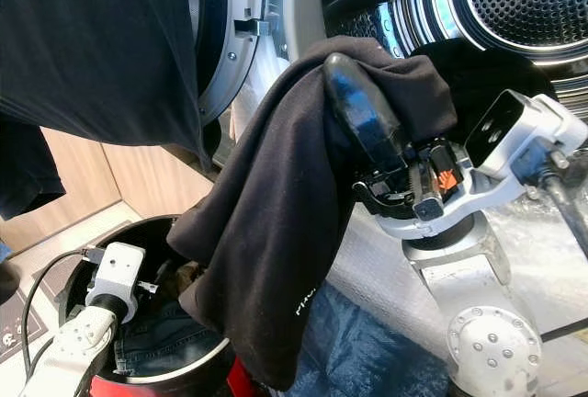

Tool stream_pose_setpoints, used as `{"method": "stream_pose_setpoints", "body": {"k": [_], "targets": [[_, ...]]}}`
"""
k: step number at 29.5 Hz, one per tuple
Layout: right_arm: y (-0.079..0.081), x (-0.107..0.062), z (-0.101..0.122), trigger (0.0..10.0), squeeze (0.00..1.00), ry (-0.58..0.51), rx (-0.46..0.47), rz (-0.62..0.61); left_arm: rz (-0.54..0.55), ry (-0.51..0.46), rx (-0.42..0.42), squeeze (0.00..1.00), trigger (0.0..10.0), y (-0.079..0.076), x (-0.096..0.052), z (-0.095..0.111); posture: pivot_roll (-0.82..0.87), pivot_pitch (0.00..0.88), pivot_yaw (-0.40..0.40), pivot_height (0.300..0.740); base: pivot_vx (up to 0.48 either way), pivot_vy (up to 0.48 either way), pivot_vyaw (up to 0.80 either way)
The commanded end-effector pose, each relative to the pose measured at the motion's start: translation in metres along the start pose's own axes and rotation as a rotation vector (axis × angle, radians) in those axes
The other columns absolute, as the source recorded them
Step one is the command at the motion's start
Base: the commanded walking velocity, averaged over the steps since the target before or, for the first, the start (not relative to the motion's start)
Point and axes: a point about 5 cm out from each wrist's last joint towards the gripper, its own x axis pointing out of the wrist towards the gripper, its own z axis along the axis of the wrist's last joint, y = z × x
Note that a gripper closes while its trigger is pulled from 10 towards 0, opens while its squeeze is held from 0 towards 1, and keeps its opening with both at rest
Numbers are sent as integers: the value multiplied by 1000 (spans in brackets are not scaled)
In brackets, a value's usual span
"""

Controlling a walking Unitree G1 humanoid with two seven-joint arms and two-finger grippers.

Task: Clothes washing

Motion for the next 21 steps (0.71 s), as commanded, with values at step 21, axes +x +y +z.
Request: {"method": "stream_pose_setpoints", "body": {"k": [21], "targets": [[5,4,7,0,0,-9,-24,32,-4,0,2,0,10000,-1,1,-1,155,45,-66,740,0,0,0]]}}
